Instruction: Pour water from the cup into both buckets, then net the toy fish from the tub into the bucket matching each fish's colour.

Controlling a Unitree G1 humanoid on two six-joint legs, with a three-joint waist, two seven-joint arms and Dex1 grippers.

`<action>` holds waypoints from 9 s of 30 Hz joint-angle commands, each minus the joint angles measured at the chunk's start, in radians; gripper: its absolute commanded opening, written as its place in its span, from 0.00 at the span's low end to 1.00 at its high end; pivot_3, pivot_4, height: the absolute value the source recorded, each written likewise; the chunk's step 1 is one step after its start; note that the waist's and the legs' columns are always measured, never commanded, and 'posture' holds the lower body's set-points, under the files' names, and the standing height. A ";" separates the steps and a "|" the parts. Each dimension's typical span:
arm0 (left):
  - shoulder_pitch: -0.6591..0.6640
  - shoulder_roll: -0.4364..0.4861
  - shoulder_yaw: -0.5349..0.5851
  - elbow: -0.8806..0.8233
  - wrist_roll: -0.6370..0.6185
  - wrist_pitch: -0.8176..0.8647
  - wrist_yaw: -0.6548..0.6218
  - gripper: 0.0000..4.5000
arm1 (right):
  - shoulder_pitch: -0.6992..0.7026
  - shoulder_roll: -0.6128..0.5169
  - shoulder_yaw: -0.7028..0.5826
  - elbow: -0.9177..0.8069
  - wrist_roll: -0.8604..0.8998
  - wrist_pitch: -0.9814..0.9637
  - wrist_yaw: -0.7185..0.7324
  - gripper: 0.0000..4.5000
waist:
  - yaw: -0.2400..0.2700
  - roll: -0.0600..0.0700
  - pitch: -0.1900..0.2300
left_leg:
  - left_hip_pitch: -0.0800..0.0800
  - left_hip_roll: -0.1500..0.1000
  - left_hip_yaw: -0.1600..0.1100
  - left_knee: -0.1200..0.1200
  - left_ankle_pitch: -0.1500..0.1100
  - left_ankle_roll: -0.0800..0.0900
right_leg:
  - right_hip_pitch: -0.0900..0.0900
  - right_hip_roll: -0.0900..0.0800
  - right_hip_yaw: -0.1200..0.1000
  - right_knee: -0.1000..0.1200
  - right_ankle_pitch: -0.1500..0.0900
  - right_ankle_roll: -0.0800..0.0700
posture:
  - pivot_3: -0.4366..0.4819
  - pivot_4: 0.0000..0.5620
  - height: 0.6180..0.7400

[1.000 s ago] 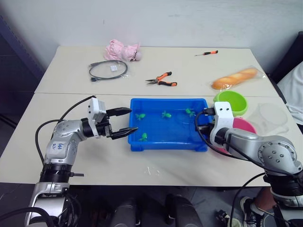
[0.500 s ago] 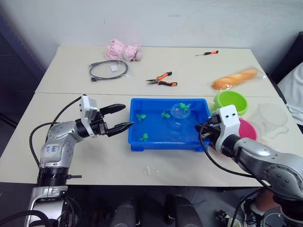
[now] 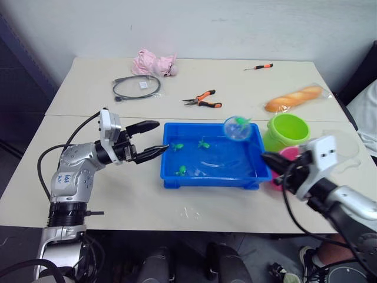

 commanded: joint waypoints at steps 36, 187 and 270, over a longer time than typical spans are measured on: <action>-0.070 -0.045 -0.061 -0.138 -0.002 0.113 0.135 0.99 | -0.010 -0.380 0.157 0.615 -1.286 -0.750 0.145 0.00 | 0.014 0.000 0.000 | 0.002 0.000 0.002 0.001 0.002 -0.003 | 0.000 0.002 0.001 0.001 0.000 0.000 | 0.48 0.27 1.00; -0.181 -0.135 -0.139 -0.002 0.060 0.043 0.053 0.99 | -0.055 -0.276 0.120 0.825 -1.580 -1.168 -0.056 0.00 | 0.007 -0.001 -0.001 | 0.000 0.002 0.009 0.003 0.004 -0.005 | -0.007 0.011 0.004 0.008 0.001 0.000 | 0.48 0.27 1.00; 0.100 0.154 0.020 -0.056 0.053 0.014 0.025 0.99 | -0.504 0.019 0.403 0.418 -0.489 0.090 0.550 0.00 | -0.007 -0.001 -0.001 | -0.004 0.002 0.007 0.003 0.004 -0.002 | -0.010 0.001 0.001 0.008 0.003 -0.004 | 0.48 0.27 1.00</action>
